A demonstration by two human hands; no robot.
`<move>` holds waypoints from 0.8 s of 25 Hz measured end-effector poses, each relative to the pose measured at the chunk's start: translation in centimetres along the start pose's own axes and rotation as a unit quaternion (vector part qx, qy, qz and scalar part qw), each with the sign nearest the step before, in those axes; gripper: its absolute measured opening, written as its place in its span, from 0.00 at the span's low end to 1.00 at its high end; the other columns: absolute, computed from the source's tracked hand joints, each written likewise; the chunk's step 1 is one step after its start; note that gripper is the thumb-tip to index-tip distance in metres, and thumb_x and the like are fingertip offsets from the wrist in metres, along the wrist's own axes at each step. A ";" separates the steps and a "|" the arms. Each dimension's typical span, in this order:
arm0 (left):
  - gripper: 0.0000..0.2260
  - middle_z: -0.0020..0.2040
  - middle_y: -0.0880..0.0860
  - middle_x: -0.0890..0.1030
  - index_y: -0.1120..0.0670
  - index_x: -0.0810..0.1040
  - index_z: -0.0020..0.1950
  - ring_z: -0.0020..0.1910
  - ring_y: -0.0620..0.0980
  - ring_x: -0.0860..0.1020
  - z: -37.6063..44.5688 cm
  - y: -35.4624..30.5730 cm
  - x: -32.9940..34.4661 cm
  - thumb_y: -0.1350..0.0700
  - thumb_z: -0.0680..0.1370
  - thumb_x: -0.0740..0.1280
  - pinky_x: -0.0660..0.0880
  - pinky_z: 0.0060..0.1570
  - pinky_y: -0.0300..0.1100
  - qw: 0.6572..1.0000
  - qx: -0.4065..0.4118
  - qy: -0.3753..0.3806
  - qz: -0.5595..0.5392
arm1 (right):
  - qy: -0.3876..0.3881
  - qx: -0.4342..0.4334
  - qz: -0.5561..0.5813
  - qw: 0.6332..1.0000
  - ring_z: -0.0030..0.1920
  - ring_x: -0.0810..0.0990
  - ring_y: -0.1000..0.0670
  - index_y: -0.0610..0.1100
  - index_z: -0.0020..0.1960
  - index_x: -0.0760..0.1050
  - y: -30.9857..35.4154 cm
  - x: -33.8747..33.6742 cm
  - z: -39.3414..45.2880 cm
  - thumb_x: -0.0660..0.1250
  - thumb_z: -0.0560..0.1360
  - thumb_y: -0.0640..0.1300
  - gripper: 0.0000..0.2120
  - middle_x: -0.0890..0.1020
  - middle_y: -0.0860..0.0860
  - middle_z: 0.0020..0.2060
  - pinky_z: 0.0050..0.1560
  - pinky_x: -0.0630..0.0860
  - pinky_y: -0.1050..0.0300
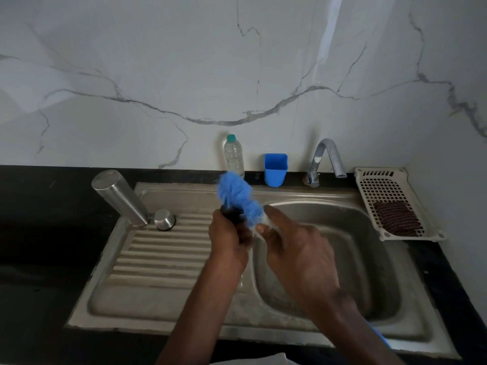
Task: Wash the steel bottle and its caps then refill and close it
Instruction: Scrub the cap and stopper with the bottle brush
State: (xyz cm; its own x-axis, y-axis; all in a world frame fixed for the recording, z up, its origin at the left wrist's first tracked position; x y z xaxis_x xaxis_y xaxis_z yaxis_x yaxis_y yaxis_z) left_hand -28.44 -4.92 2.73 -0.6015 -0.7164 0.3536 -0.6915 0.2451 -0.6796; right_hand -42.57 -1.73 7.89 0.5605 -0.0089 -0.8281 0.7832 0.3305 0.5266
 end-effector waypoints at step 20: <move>0.18 0.24 0.48 0.62 0.50 0.69 0.36 0.20 0.44 0.57 -1.3 -2.0 -0.6 0.53 0.86 0.52 0.55 0.19 0.35 0.994 0.038 0.090 0.050 | -0.013 0.046 0.169 0.984 0.28 0.77 0.54 0.64 0.69 0.73 -2.0 1.1 -1.7 0.61 0.81 0.63 0.18 0.78 0.53 0.29 0.29 0.77 0.51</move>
State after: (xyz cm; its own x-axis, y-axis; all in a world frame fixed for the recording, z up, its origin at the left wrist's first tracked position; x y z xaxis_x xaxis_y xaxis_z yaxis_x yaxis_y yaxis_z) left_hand -27.20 -4.14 4.69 -0.7322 -0.5613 0.3857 -0.5960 0.2541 -0.7617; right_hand -43.97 -0.84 5.56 0.7995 0.0627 -0.5974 0.5707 0.2309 0.7880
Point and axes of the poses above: each hand's wrist, its own z-axis towards the middle knuckle, its own x-axis out of the palm, y = z × x, the point moved 1 cm from there along z, towards the middle knuckle
